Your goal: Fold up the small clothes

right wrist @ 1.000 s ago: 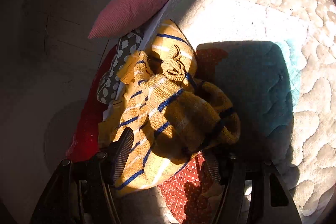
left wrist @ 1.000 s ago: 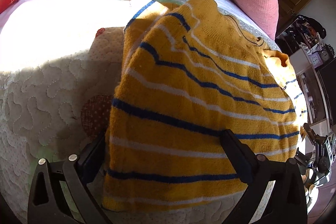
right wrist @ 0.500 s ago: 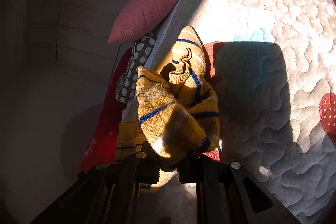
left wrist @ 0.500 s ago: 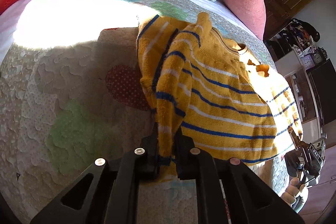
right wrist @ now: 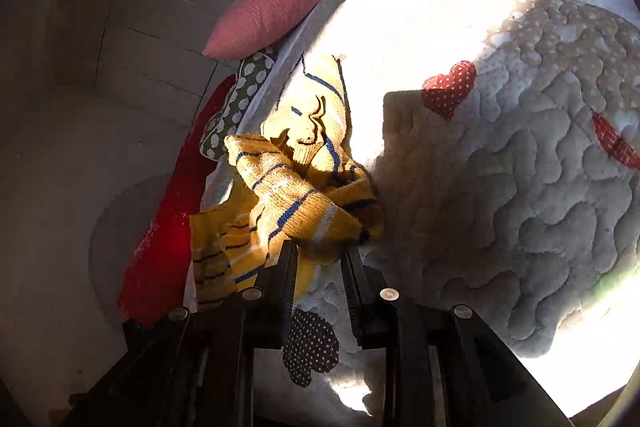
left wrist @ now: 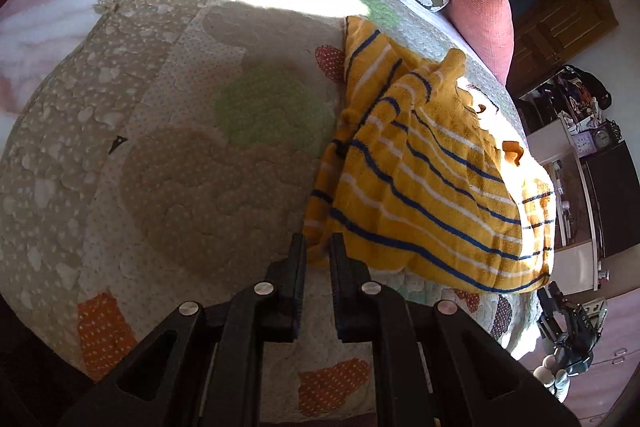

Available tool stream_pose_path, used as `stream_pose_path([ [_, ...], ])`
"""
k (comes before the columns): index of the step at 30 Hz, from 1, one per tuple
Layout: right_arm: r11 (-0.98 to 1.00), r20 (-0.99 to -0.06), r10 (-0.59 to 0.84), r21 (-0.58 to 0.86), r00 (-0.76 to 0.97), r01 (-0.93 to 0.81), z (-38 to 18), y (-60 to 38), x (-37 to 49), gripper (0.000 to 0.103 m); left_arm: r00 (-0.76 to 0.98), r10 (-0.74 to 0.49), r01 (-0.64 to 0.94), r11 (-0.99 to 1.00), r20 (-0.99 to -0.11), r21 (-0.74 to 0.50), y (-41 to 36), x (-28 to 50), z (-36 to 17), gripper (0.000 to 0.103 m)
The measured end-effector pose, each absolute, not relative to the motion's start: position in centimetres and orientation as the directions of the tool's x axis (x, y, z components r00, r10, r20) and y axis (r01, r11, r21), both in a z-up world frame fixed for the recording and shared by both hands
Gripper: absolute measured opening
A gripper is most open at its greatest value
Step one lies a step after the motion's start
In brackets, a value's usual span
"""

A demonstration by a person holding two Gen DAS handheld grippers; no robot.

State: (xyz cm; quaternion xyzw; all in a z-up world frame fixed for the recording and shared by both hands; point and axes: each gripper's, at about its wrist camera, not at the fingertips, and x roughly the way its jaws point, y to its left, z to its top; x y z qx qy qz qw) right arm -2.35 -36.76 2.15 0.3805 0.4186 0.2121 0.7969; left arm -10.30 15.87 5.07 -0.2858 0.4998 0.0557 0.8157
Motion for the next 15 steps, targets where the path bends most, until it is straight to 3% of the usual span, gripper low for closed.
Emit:
stream_pose_path([
  [5, 0.742, -0.522, 0.627, 0.628, 0.578, -0.236, 8.9, -32.8, 0.3, 0.032, 0.517, -0.014, -0.385, 0.889, -0.856, -0.248, 14.3, -12.2, 7.4, 0.046],
  [10, 0.71, -0.583, 0.704, 0.598, 0.406, -0.372, 7.9, -26.8, 4.8, 0.031, 0.519, 0.108, -0.324, 0.943, -0.848, -0.078, 10.5, -12.3, 8.6, 0.05],
  [13, 0.668, -0.593, 0.744, 0.658, 0.307, -0.348, 5.3, -23.6, 9.0, 0.031, 0.522, 0.147, -0.309, 0.951, -0.84, -0.026, 9.4, -12.8, 9.1, 0.054],
  [15, 0.718, -0.636, 0.695, 0.633, 0.336, -0.289, 3.9, -23.0, 11.7, 0.031, 0.516, 0.169, -0.311, 0.951, -0.84, 0.0, 8.9, -13.0, 9.2, 0.055],
])
